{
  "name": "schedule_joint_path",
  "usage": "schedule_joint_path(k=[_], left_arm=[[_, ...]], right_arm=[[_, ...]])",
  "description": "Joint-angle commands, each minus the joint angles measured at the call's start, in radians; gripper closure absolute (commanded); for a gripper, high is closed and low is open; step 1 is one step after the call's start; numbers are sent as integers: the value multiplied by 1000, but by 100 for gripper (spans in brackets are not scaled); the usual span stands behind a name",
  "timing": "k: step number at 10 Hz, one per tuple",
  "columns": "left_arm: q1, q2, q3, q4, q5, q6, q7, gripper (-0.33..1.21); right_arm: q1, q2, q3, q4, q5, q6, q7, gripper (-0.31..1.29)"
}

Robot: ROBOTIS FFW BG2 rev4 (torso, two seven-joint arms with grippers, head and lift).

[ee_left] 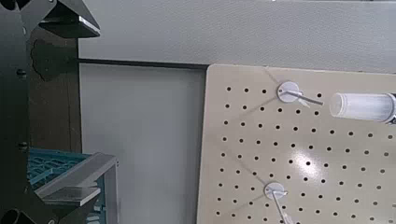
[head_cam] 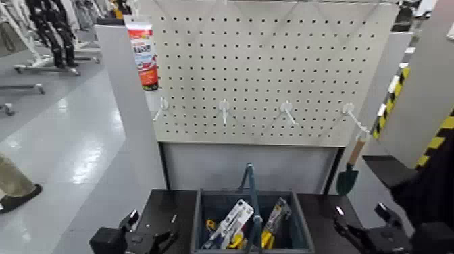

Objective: Put the tool with the wooden handle into the crate.

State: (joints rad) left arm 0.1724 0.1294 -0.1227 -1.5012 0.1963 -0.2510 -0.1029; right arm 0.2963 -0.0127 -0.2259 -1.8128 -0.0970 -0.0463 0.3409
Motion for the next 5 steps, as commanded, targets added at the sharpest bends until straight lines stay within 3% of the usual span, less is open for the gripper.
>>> schedule_joint_path(k=[1,3,5], left_arm=[[-7,1,-2,3,0,6,-8,11],[-7,-1,-2,4,0,6,-8,11],[-8,-1,-2,4,0,6,-11,11]], right_arm=[[-39,-24,-95,-34,7,88,79,12],[-78,-66,-139,-39,3,148,141,12],[-143,-133,-154,-23,5,230,227,12]])
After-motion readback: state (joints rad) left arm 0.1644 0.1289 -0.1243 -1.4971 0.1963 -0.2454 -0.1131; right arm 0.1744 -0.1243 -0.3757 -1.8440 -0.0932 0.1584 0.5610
